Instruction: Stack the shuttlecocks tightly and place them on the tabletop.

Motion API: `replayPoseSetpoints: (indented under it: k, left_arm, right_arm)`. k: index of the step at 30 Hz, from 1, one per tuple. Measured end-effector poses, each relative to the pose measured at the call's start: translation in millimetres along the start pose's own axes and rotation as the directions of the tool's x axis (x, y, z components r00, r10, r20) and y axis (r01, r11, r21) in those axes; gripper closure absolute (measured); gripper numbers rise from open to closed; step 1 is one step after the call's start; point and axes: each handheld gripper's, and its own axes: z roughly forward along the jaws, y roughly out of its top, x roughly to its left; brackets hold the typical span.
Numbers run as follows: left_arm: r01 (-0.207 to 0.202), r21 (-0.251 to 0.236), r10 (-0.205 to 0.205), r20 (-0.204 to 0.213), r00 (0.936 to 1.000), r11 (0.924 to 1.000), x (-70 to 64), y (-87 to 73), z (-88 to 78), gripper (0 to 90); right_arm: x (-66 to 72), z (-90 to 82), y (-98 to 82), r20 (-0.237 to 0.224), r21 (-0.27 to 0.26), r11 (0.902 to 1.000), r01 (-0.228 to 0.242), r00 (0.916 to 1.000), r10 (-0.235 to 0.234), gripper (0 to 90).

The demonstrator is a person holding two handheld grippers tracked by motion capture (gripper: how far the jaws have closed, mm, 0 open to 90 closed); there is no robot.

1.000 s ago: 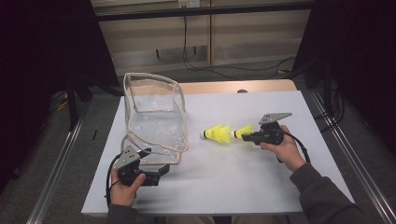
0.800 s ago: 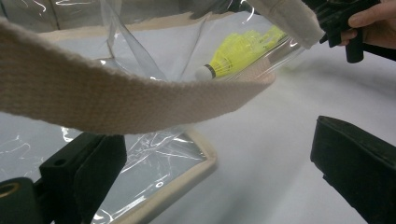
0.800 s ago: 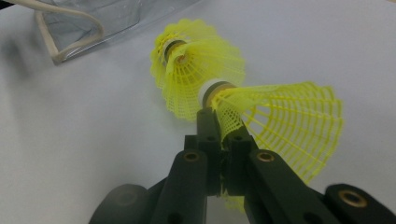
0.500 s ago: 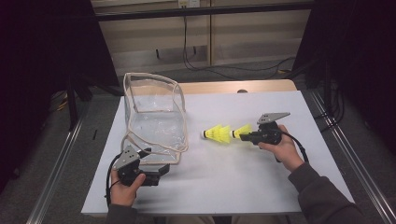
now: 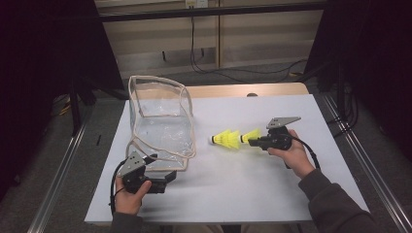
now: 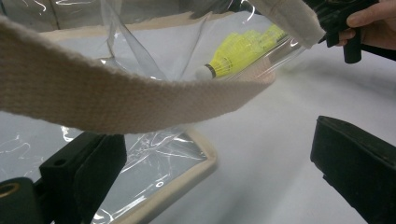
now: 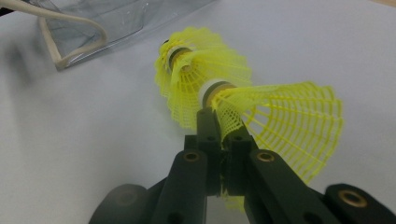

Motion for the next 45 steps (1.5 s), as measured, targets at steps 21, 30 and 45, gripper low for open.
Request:
replayPoseSetpoints:
  k: [21,30,45]
  left_arm:
    - [0.0,0.0,0.0,0.003,1.0,1.0,0.3,0.0,0.0,3.6]
    - [0.0,0.0,0.0,0.003,1.0,1.0,0.2,0.1,-0.1,3.6]
    - [-0.001,0.001,0.001,0.003,1.0,1.0,0.3,0.1,-0.3,3.6]
  right_arm:
    - [3.9,4.7,1.1,-0.004,-0.002,1.0,0.006,1.0,-0.006,88.1]
    - [5.3,6.6,1.2,-0.007,-0.007,1.0,0.005,1.0,-0.005,88.1]
    - [6.6,8.7,1.2,-0.008,-0.016,0.9999,0.001,1.0,-0.001,88.1]
